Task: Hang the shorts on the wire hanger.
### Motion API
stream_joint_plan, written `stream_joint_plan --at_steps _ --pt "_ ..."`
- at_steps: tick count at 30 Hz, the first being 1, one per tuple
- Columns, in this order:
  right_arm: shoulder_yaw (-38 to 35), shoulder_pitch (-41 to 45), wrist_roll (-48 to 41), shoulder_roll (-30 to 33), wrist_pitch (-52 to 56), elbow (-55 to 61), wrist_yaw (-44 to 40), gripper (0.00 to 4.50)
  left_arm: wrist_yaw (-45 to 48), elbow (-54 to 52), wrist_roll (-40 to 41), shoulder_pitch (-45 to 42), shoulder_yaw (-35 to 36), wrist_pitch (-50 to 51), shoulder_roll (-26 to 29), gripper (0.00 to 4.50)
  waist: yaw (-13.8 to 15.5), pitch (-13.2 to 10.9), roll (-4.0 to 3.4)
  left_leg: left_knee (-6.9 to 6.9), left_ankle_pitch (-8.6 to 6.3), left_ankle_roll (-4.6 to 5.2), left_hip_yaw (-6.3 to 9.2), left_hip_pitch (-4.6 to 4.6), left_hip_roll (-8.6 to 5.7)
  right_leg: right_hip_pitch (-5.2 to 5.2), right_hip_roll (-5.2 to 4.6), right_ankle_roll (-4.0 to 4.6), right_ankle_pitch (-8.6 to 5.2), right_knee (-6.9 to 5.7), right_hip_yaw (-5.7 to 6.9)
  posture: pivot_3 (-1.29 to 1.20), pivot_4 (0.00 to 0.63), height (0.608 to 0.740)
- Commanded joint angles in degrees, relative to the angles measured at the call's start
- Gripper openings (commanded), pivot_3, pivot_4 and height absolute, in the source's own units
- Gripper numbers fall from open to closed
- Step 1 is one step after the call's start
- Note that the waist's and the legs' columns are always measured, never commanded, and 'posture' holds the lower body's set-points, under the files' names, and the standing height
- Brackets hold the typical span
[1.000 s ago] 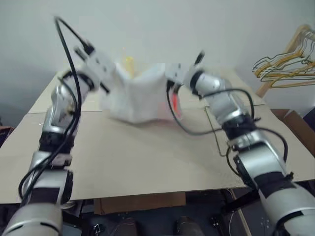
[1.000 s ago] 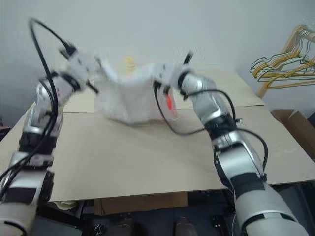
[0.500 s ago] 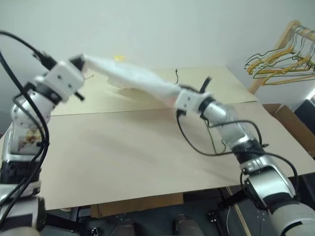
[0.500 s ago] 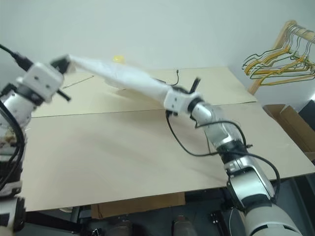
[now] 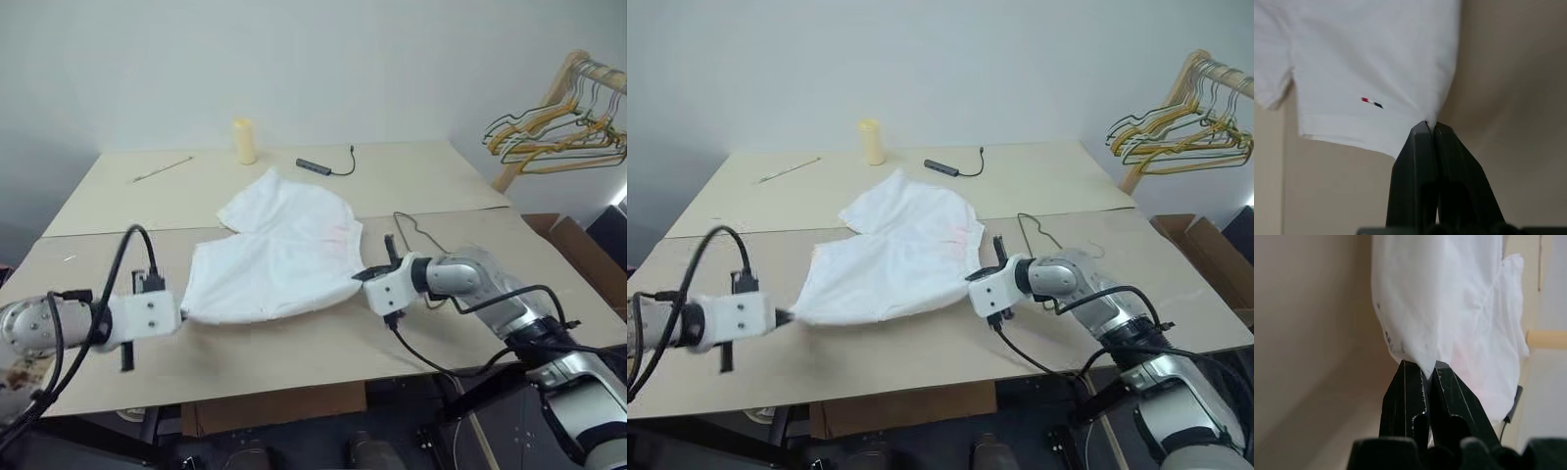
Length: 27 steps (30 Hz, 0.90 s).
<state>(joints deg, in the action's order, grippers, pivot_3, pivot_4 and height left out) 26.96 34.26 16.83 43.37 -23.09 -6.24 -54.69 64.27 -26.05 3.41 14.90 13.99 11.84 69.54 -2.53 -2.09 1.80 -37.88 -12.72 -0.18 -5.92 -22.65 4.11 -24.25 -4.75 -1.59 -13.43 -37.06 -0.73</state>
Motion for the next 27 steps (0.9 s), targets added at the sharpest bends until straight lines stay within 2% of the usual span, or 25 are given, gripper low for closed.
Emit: stream_joint_plan --at_steps 1,5,8,9,11,15,20,23,27 --pt "-1.5 -1.4 -3.4 0.7 1.7 5.6 -3.8 0.0 4.1 -5.4 -1.2 3.7 4.0 4.8 2.6 0.01 0.1 0.0 0.0 0.01 -0.01 -0.01 0.0 0.01 0.0 0.0 0.0 0.01 -0.01 0.0 0.0 0.03 0.0 0.74" --pt "-1.8 -4.2 -5.2 3.7 2.0 9.2 -9.0 0.0 6.6 -10.1 1.5 4.6 6.7 9.3 2.2 0.01 0.5 0.0 0.01 0.01 0.0 0.0 0.01 0.05 0.01 0.03 0.02 -0.04 -0.26 -0.02 0.02 0.04 0.0 0.74" --pt "-1.5 -5.0 -5.9 3.8 1.1 10.0 -10.2 0.0 6.8 -9.9 2.1 3.7 5.4 8.0 1.5 0.01 0.6 0.0 0.01 0.01 -0.01 -0.02 0.0 0.25 0.01 0.17 0.01 0.04 -0.41 -0.01 0.01 0.04 0.0 0.74" --pt "-1.5 -5.2 -6.2 3.8 0.9 10.2 -10.7 0.63 7.2 -9.6 2.2 3.6 5.1 7.3 1.6 0.22 0.6 0.0 0.01 0.01 -0.01 -0.02 0.0 0.26 0.01 0.18 0.01 0.05 -0.42 -0.03 0.01 0.04 0.0 0.74" --pt "-1.8 -5.4 -6.0 3.7 0.5 10.5 -10.7 1.23 7.6 -8.7 1.9 3.6 4.8 6.1 1.4 0.69 0.5 0.0 0.01 0.01 -0.01 -0.01 0.0 0.26 0.03 0.17 0.03 0.06 -0.42 -0.04 0.0 0.04 0.0 0.74" --pt "-2.9 -6.0 -8.0 3.9 2.6 12.4 -12.0 2.58 7.6 -7.3 1.0 3.4 4.9 4.4 1.3 1.91 0.3 0.0 0.01 0.01 -0.01 -0.02 -0.04 0.24 0.03 0.13 0.03 0.04 -0.41 -0.03 -0.03 0.03 0.0 0.74" --pt "-7.6 -8.8 -17.3 6.8 9.5 18.0 -15.2 4.41 10.3 -7.8 4.2 2.6 7.3 5.4 1.4 3.64 0.8 0.0 0.02 0.01 -0.01 -0.02 -0.04 0.2 0.03 0.13 0.03 0.02 -0.4 -0.02 -0.02 0.03 0.0 0.74" --pt "-14.0 -10.4 -24.1 7.2 19.5 20.2 -13.1 4.5 9.2 -7.4 8.0 -1.2 7.6 6.8 -0.4 4.49 1.3 0.0 0.03 0.01 -0.02 -0.02 -0.04 0.25 0.04 0.15 0.03 0.05 -0.41 -0.03 -0.02 0.03 0.0 0.74" --pt "-19.6 -9.7 -26.7 5.4 35.7 19.7 -6.3 4.5 2.3 -5.6 9.6 -9.6 3.1 7.5 -6.5 4.49 1.7 0.0 0.01 0.01 -0.02 -0.03 -0.05 0.34 0.05 0.21 0.04 0.08 -0.41 -0.03 -0.03 0.01 0.0 0.74"
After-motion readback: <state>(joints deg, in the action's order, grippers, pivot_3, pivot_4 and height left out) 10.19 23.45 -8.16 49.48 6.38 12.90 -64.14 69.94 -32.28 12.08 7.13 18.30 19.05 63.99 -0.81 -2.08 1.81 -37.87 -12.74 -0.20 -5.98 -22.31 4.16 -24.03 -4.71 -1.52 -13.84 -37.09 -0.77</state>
